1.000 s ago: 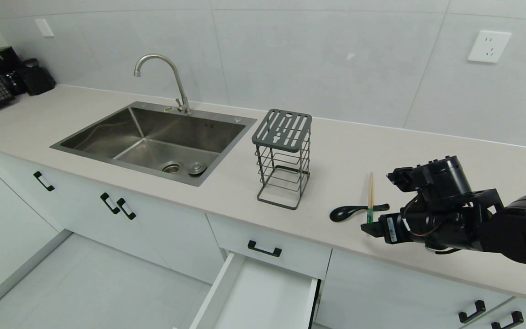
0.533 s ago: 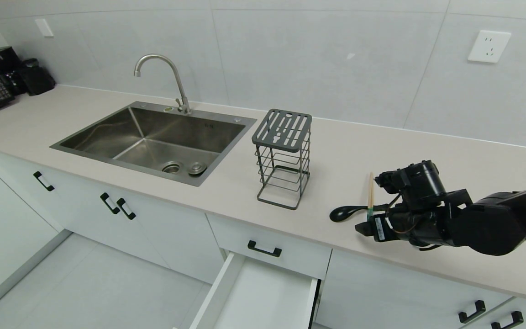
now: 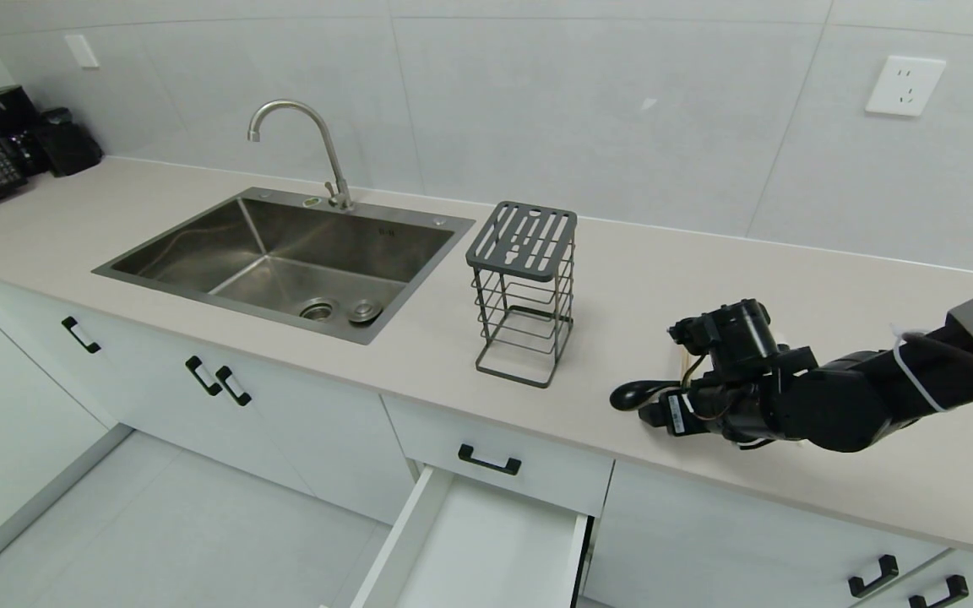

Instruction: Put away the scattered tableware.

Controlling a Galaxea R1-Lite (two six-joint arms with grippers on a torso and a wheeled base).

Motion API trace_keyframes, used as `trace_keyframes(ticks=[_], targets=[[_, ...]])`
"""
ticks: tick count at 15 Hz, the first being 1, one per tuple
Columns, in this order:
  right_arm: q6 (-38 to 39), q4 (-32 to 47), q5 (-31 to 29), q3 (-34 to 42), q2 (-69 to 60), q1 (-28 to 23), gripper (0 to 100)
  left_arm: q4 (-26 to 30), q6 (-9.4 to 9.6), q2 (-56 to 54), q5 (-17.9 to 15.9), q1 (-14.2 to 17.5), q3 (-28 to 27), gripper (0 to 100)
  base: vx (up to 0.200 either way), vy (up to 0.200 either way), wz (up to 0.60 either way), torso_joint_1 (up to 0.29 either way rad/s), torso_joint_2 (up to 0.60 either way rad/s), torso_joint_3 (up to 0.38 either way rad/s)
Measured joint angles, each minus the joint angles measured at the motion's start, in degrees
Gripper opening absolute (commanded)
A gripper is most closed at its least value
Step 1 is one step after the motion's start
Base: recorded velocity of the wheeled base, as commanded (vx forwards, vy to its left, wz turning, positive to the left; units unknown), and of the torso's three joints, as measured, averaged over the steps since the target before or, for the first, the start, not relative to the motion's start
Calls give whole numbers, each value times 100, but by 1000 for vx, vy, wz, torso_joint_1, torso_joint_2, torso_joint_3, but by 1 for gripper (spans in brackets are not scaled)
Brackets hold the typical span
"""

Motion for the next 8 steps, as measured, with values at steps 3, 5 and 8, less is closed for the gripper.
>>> trace_keyframes(ticks=[3,5,8], targets=[[-11,-60,-21,-332,244,-163,100,2,2,0,2,0,0,100,0,0,0,0,0,0],[-16,-60,-54,-433,318,-223,100,0,0,0,2,0,0,100,0,0,0,0,0,0],[-16,-95,-90,-455,340,-267,0,0,0,0,0,0,2,100,0,0,0,0,0,0]])
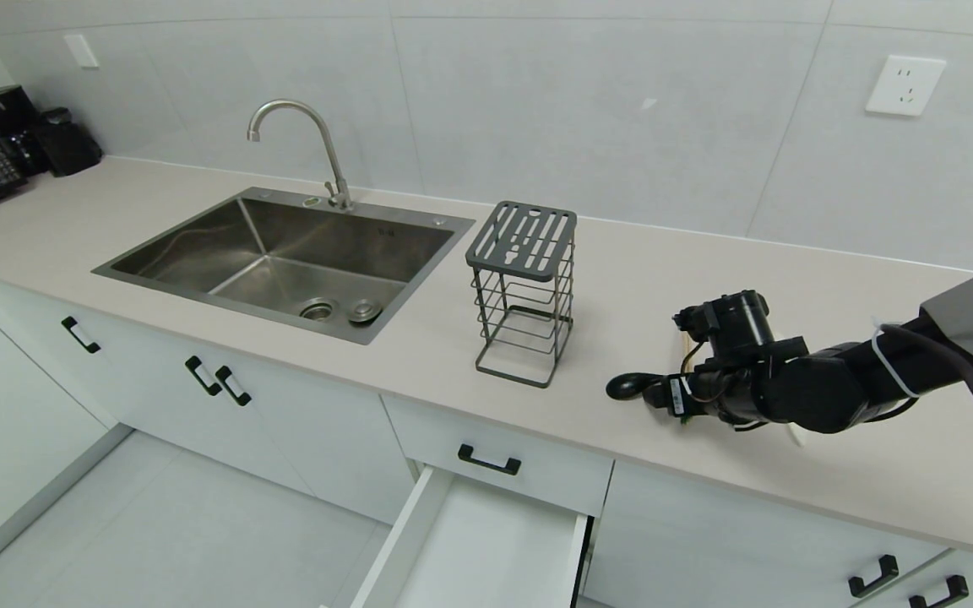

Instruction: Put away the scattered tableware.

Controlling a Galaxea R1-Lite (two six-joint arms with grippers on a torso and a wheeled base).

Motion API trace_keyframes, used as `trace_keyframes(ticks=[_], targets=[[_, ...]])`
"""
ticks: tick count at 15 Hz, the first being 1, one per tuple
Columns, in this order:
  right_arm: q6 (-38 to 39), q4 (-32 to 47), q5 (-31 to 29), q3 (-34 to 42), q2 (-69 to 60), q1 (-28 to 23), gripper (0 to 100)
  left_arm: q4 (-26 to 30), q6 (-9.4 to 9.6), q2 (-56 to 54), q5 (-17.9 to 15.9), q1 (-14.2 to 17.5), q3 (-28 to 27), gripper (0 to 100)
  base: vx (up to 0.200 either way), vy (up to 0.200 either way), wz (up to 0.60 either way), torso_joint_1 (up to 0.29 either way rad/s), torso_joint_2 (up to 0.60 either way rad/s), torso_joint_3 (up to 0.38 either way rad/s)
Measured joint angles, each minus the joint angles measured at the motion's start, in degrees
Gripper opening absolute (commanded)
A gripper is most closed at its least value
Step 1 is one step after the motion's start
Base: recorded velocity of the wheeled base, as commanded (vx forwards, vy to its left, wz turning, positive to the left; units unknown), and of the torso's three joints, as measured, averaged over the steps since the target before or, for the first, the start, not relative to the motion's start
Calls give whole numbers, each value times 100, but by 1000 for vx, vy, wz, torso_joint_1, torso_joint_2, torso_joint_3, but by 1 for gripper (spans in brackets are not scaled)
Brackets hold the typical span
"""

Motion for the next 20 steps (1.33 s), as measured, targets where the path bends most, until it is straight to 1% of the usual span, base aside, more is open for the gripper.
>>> trace_keyframes(ticks=[4,10,13,16,20], targets=[[2,7,-76,107,-15,-37,0,0,0,0,0,0,0,100,0,0,0,0,0,0],[-6,32,-95,215,-202,-371,0,0,2,0,0,0,0,100,0,0,0,0,0,0],[-27,35,-95,336,-496,-428,0,0,0,0,0,0,0,100,0,0,0,0,0,0],[-39,16,-87,750,-1073,-375,0,0,2,0,0,0,0,100,0,0,0,0,0,0],[-255,-88,-76,1819,-2330,66,0,0,0,0,2,0,0,100,0,0,0,0,0,0]])
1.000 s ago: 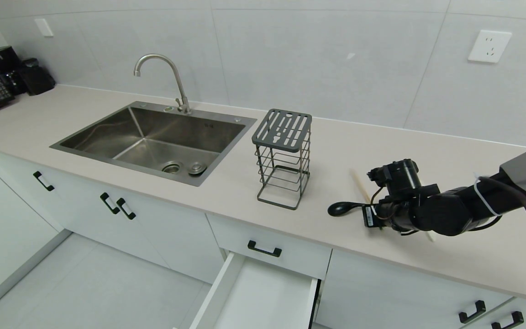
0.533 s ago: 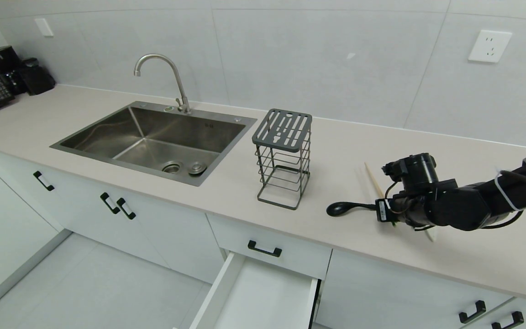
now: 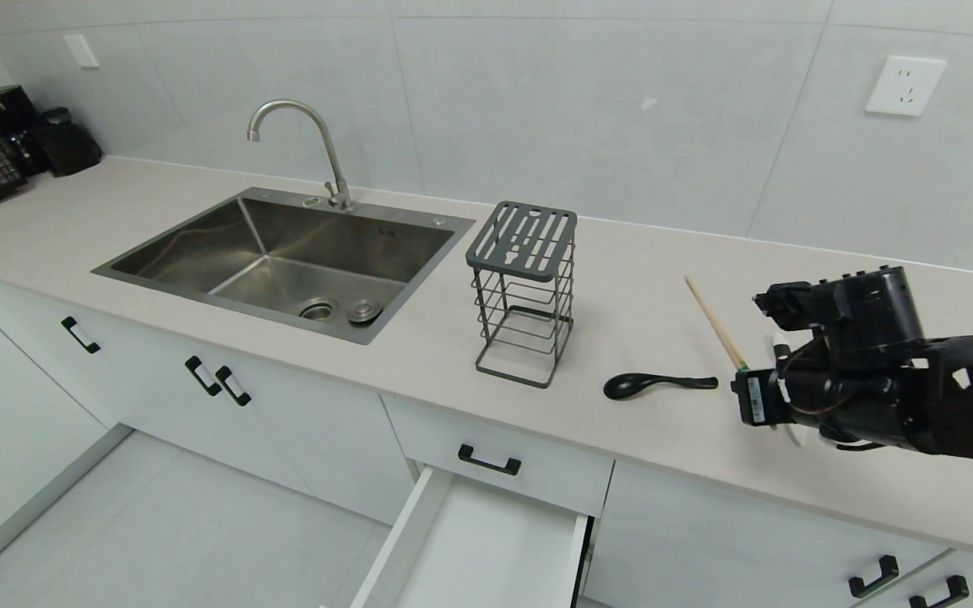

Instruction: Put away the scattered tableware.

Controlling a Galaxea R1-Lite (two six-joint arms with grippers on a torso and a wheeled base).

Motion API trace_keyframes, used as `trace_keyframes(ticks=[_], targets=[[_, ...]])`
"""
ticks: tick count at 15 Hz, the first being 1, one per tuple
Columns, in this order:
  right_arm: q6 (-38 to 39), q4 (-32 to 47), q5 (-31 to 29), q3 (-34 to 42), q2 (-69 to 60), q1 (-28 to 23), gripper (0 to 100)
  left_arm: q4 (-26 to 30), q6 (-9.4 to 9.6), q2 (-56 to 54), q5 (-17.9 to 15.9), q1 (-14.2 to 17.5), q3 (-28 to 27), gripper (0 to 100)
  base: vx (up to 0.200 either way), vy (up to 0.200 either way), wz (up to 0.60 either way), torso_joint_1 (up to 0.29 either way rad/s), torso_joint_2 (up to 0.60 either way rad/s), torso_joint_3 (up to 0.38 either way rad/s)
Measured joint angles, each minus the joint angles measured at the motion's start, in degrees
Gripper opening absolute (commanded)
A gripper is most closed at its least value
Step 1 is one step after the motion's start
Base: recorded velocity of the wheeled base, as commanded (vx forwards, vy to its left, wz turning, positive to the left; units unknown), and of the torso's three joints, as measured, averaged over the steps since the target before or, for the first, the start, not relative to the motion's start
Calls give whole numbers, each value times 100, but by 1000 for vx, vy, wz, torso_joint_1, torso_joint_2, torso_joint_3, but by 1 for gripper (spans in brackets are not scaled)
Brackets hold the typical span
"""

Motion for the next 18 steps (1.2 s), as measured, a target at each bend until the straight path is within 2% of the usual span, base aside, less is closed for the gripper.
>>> trace_keyframes(ticks=[3,6,9,11,14,16,18], targets=[[-268,-37,5,378,-848,466,0,0,0,0,0,0,0,100,0,0,0,0,0,0],[-931,-39,57,496,-1442,777,0,0,2,0,-2,2,0,100,0,0,0,0,0,0],[-1445,-39,139,532,-1755,925,0,0,2,0,-2,0,0,100,0,0,0,0,0,0],[-1579,-132,312,513,-1814,1270,0,2,0,0,0,0,0,100,0,0,0,0,0,0],[-1947,-773,618,584,-1651,1781,0,0,0,0,-2,0,0,100,0,0,0,0,0,0],[-2481,-1235,834,763,-1495,1891,0,0,2,0,-2,0,0,100,0,0,0,0,0,0],[-2684,-1730,1291,1304,-1409,1919,0,0,0,0,-2,0,0,100,0,0,0,0,0,0]])
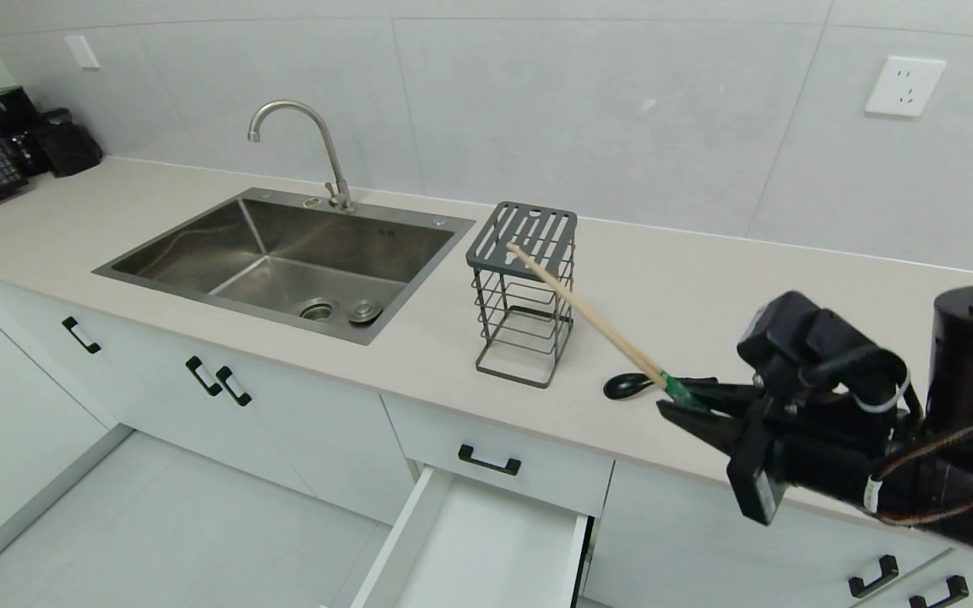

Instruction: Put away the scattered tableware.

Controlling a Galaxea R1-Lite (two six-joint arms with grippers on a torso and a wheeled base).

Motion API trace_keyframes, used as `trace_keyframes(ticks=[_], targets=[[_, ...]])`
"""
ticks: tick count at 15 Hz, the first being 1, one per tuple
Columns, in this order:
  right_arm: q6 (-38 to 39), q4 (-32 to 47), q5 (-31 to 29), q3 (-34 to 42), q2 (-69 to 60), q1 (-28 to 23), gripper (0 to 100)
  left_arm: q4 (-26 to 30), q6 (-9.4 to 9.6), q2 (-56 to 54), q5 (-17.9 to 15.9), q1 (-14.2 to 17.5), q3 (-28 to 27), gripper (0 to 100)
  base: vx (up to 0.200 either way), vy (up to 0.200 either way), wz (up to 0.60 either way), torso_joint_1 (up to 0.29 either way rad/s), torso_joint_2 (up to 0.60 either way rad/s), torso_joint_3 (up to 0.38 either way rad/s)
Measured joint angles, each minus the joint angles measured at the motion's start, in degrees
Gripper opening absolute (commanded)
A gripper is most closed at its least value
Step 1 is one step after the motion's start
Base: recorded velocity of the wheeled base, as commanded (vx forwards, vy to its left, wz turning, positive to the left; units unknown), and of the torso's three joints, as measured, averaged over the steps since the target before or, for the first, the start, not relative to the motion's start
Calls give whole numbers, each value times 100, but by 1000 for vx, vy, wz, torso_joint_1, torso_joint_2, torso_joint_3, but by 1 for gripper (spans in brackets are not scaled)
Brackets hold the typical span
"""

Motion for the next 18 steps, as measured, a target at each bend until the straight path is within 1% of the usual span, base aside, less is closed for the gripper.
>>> trace_keyframes(ticks=[2,3,6,8,12,15,18], targets=[[-66,-336,502,639,33,35,0,0,0,0,0,0,0,100,0,0,0,0,0,0],[-79,-384,585,777,48,62,0,0,0,2,2,0,0,100,0,0,0,0,0,0],[-87,-479,670,438,212,145,0,0,0,5,0,0,0,100,0,0,0,0,0,0],[-68,-496,695,302,317,84,0,2,0,5,0,0,0,100,0,0,0,0,0,0],[-55,-457,812,494,455,62,0,2,0,7,0,0,0,100,0,0,0,0,0,0],[-54,-323,746,647,720,432,0,0,0,7,0,0,0,100,0,0,0,0,0,0],[0,-252,649,306,944,708,0,0,2,7,0,0,0,100,0,0,0,0,0,0]])
